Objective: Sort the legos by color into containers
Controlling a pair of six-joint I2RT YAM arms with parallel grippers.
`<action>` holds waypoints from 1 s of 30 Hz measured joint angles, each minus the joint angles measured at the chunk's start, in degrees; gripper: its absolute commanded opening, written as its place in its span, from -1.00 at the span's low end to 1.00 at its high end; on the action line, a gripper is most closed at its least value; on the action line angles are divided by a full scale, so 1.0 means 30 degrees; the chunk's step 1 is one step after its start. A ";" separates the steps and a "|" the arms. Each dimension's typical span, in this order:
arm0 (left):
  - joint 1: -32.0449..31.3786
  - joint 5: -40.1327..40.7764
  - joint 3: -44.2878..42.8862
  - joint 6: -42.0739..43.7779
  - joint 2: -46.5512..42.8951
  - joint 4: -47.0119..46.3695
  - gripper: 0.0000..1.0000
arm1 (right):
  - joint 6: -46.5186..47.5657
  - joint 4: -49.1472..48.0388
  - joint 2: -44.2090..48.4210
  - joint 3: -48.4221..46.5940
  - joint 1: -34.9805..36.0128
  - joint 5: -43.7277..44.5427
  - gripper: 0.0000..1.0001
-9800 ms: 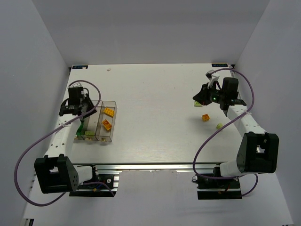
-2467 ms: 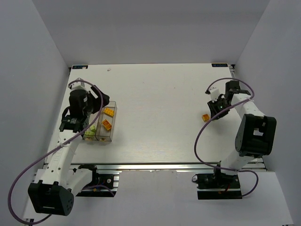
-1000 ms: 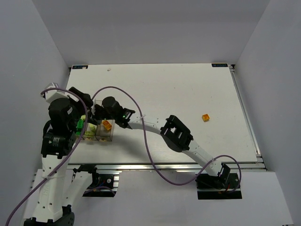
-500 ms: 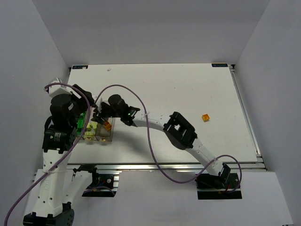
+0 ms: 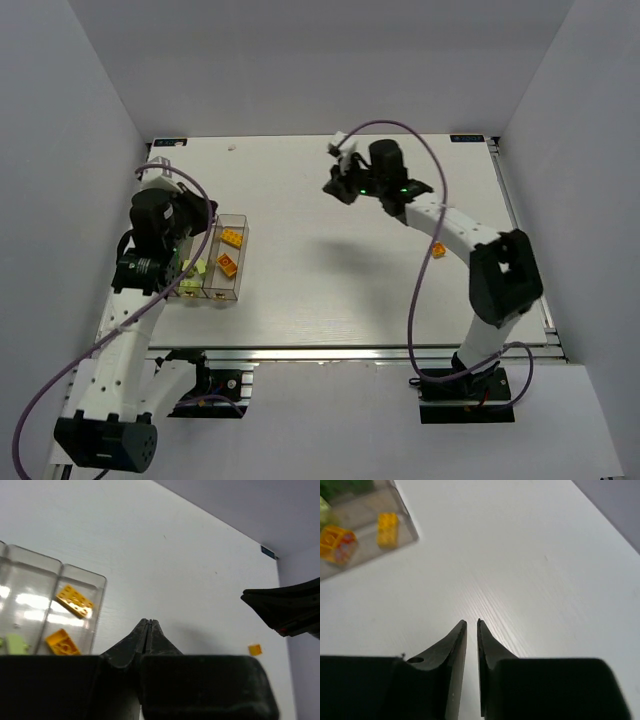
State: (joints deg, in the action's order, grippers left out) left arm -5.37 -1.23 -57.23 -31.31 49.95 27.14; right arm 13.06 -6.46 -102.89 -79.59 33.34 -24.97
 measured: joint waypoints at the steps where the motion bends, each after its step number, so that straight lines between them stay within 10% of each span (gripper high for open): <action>1: 0.0000 -0.0641 0.0284 -0.0102 0.0481 -0.0350 -0.46 | 0.0335 0.0794 0.0874 0.0750 -0.0780 -0.0029 -0.40; 6: 0.0000 -0.2892 0.1355 -0.0896 0.2543 -0.1464 0.55 | 0.2142 0.5195 0.3453 0.2674 -0.4065 0.0299 0.36; 13: 0.0000 -0.3395 0.1464 -0.1486 0.3220 -0.2106 0.59 | 0.3614 0.9537 0.4947 0.4947 -0.7009 0.3818 0.61; 30: 0.0000 -0.2871 0.2747 -0.2659 0.2484 -0.2973 0.60 | 0.3213 1.3049 0.2783 0.5464 -0.9253 0.7854 0.25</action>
State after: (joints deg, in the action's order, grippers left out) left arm -5.37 -9.85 -48.99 -39.29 57.41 18.22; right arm 22.70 32.69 -94.54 -63.20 5.58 -1.41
